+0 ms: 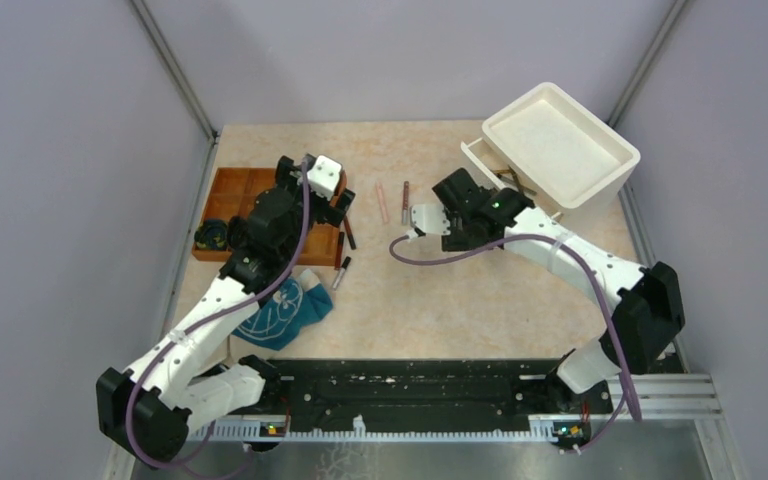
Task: Organize the makeup
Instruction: Close the drawer in the storage box.
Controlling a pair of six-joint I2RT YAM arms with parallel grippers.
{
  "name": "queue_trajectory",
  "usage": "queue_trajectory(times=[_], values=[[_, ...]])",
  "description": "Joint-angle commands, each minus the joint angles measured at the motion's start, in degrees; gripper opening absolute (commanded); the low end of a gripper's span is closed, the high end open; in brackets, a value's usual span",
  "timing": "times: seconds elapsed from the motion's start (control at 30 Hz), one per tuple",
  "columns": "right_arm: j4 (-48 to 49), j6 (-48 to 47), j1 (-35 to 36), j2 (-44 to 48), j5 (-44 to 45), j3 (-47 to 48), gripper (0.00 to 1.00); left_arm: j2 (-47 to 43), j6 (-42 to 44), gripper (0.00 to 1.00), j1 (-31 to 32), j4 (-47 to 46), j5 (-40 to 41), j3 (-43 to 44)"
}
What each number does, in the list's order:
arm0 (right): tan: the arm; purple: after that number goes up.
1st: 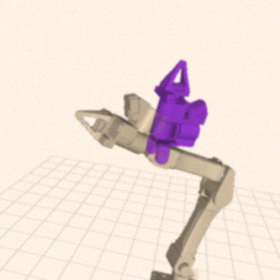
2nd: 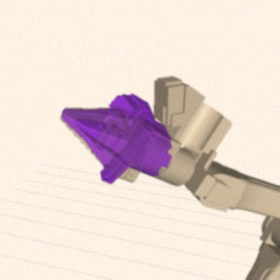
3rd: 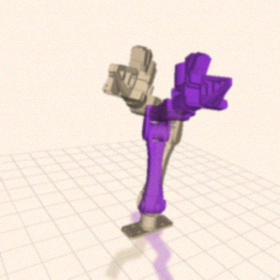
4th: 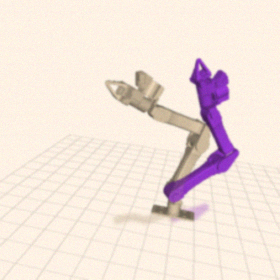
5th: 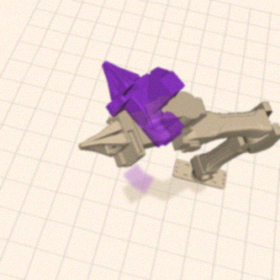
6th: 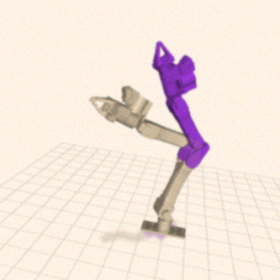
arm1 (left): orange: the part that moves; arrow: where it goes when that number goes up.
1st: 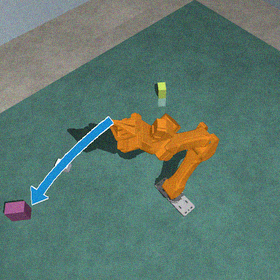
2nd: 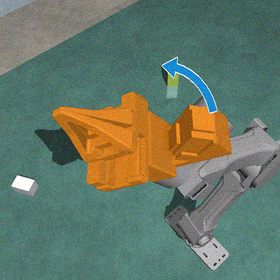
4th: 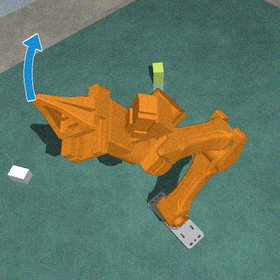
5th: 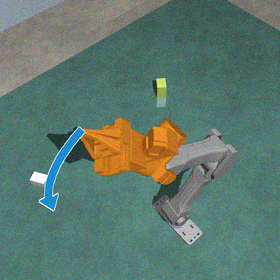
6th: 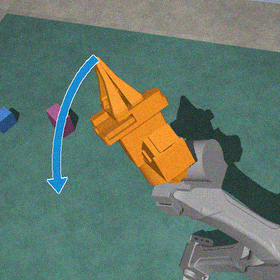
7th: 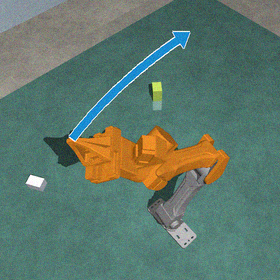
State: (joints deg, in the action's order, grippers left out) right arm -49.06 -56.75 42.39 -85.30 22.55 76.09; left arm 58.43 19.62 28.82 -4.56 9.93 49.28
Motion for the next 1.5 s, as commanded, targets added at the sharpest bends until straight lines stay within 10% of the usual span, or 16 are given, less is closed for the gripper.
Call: queue_trajectory(times=[0.0,0.77,1.47], values=[[0.0,1.7,-3.0,-2.2,4.4,1.0,0.69,-1.7,-0.3,0.99,-0.2,-3.0,0.5,-0.6],[1.2,2.2,-12.2,-4.1,8.9,3.7,0.69,-1.0,6.1,0.99,-0.3,-2.0,-3.1,-2.7],[16.7,18.6,-7.9,17.1,-30.5,-17.3,0.77,14.2,10.4,0.99,-0.2,33.1,-17.9,0.8]])
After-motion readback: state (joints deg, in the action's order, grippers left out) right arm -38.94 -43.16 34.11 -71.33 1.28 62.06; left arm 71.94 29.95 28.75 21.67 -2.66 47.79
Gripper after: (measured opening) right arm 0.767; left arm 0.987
